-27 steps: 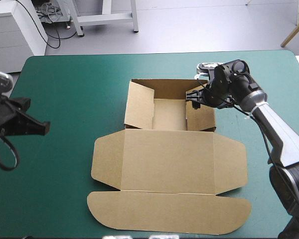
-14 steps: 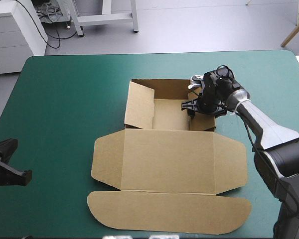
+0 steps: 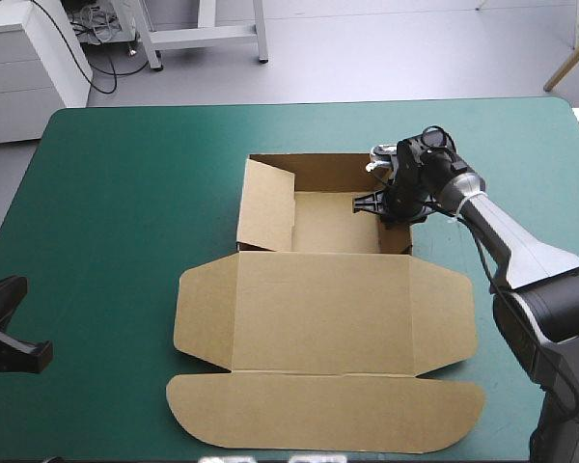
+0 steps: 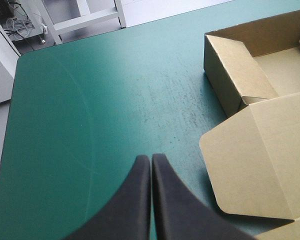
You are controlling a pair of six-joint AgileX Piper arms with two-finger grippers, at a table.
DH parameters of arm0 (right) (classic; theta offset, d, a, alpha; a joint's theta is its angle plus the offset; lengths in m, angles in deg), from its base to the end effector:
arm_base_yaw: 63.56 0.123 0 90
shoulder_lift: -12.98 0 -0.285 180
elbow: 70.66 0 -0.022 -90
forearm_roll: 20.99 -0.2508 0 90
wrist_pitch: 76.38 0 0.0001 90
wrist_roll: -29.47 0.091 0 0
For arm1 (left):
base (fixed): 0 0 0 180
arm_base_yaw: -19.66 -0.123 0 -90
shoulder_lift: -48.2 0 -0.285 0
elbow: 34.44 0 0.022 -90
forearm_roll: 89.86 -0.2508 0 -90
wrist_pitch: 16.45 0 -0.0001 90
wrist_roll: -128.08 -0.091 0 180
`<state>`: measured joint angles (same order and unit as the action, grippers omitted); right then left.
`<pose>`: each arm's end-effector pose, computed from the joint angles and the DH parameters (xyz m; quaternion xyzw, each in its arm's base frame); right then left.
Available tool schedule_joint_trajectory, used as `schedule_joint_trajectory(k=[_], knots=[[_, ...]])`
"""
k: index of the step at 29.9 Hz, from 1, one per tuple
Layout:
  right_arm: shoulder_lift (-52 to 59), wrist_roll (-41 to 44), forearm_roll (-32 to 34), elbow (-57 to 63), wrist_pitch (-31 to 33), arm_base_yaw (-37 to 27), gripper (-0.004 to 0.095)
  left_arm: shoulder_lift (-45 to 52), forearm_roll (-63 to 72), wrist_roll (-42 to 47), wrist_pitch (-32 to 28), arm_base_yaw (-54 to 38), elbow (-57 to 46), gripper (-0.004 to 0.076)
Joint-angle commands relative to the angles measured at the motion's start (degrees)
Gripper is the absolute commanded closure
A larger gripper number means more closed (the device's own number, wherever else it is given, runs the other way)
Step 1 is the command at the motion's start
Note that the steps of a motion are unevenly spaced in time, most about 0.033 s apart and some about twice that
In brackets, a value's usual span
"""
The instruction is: Fold the box
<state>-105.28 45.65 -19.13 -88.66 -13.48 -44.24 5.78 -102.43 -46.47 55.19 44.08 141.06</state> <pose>0.3896 0.1338 0.2639 -0.0323 0.9886 0.0300 0.1441 0.0408 0.0021 0.4605 0.1177 0.8467 -0.0275 0.5182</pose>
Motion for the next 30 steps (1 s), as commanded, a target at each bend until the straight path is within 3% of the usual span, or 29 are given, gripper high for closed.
schedule_joint_trajectory(k=[1,10,15,22,30], knots=[[3.4,0.4,0.0,-2.0,-1.4,-0.5,0.0909,-0.5,0.0,0.6,2.6,0.1,1.0,0.0734],[3.8,0.0,0.6,-4.0,-0.9,-0.7,0.0927,-0.5,0.0,0.7,2.6,0.1,1.0,0.0734],[4.8,-2.6,3.5,-11.2,-0.2,-3.5,0.0927,-0.5,-0.1,0.7,2.6,0.1,1.0,0.0734],[4.9,-8.8,8.4,-22.8,3.8,-16.7,0.0927,-0.5,0.1,0.5,2.6,0.1,1.0,0.0734],[3.3,-11.6,7.7,-23.2,1.2,-35.7,0.0927,-0.5,0.3,0.5,2.6,0.1,1.0,0.0734]])
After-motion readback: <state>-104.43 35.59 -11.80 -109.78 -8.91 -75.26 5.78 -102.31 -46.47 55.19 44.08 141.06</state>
